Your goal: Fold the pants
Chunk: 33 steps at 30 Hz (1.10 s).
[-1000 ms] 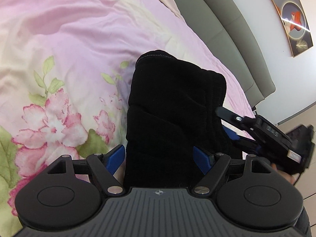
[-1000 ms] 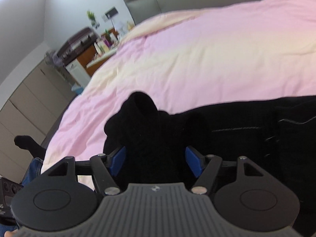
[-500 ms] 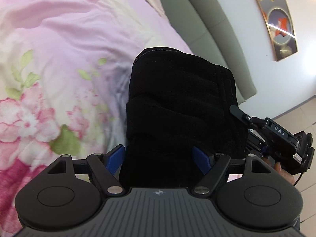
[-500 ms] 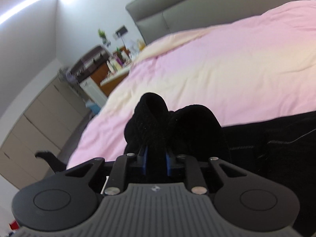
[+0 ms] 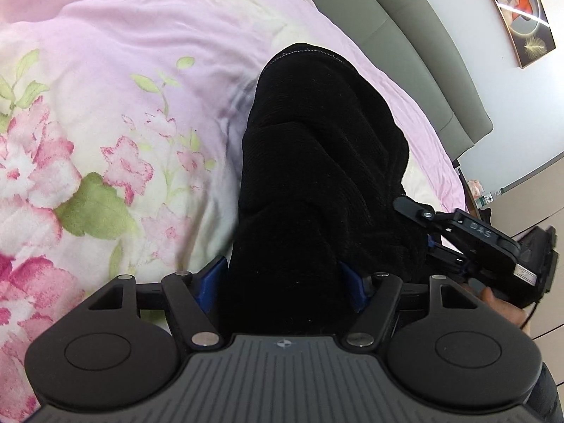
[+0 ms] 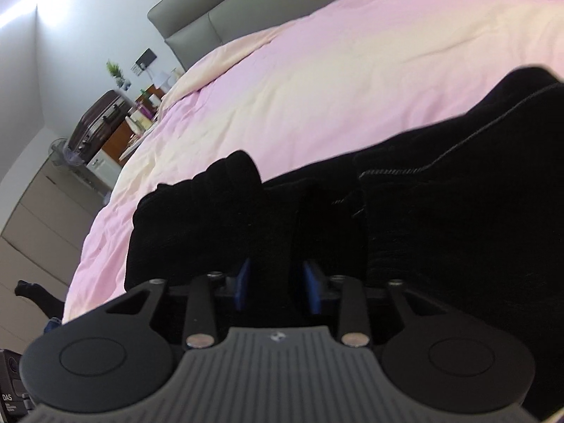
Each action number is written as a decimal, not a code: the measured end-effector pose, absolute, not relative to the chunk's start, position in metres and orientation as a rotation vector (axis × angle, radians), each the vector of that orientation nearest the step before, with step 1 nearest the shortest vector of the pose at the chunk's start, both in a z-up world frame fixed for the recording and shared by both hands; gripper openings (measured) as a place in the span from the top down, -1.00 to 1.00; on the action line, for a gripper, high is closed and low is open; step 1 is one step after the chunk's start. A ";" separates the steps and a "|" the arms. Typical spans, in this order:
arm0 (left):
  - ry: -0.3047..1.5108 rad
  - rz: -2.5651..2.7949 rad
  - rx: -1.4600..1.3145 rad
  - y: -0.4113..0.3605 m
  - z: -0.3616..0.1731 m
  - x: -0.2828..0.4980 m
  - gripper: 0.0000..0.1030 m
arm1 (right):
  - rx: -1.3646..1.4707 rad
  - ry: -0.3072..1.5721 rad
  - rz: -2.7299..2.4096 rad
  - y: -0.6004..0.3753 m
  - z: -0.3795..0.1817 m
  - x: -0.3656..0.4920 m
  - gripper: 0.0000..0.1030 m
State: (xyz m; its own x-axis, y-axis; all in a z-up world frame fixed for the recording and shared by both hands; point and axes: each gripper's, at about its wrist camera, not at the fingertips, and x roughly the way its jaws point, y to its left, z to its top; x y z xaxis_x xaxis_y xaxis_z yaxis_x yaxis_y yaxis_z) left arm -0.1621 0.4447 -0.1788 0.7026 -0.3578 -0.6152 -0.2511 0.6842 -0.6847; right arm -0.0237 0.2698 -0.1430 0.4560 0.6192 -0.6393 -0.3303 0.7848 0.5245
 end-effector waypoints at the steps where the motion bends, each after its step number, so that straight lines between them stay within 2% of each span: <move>1: 0.815 -0.066 -0.843 0.445 -0.180 -0.162 -0.54 | 0.299 0.877 0.566 0.269 -0.133 -0.029 0.34; 3: 0.813 -0.062 -0.846 0.444 -0.180 -0.161 -0.54 | 0.195 0.749 0.538 0.272 -0.112 -0.042 0.34; 5: 0.812 -0.058 -0.848 0.443 -0.180 -0.161 -0.55 | 0.157 0.698 0.613 0.282 -0.096 -0.047 0.30; 6: 0.813 -0.058 -0.847 0.443 -0.180 -0.161 -0.55 | 0.130 0.701 0.660 0.291 -0.092 -0.047 0.24; 8: 0.816 -0.061 -0.846 0.443 -0.179 -0.161 -0.55 | 0.021 0.684 0.718 0.319 -0.085 -0.046 -0.08; 10: 0.820 -0.068 -0.849 0.444 -0.181 -0.160 -0.55 | -0.091 0.647 0.766 0.343 -0.083 -0.042 -0.17; 17: 0.823 -0.069 -0.860 0.445 -0.183 -0.159 -0.58 | -0.537 0.565 1.074 0.449 -0.065 -0.022 -0.17; 23: 0.829 -0.081 -0.874 0.448 -0.187 -0.157 -0.58 | -0.800 0.678 1.118 0.515 -0.073 -0.003 -0.14; 24: 0.829 -0.083 -0.875 0.448 -0.187 -0.156 -0.58 | -0.816 0.714 1.102 0.522 -0.077 0.002 -0.11; 25: 0.829 -0.085 -0.877 0.448 -0.187 -0.156 -0.58 | -0.823 0.777 1.088 0.528 -0.083 0.009 0.12; 26: 0.828 -0.084 -0.880 0.449 -0.188 -0.157 -0.58 | -0.825 0.800 1.082 0.531 -0.087 0.012 0.67; 29: 0.832 -0.087 -0.888 0.449 -0.190 -0.157 -0.58 | -0.844 0.792 1.058 0.532 -0.087 0.005 0.75; 33: 0.844 -0.094 -0.888 0.448 -0.189 -0.156 -0.53 | -0.644 0.792 0.999 0.514 -0.060 0.013 0.77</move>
State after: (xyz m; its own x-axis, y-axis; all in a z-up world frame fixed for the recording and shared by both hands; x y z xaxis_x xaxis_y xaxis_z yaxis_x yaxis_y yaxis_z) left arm -0.1564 0.4480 -0.1891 0.6822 -0.4020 -0.6107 -0.2578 0.6494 -0.7154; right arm 0.0128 0.5143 -0.0600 0.3164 0.4782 -0.8193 -0.9068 0.4060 -0.1133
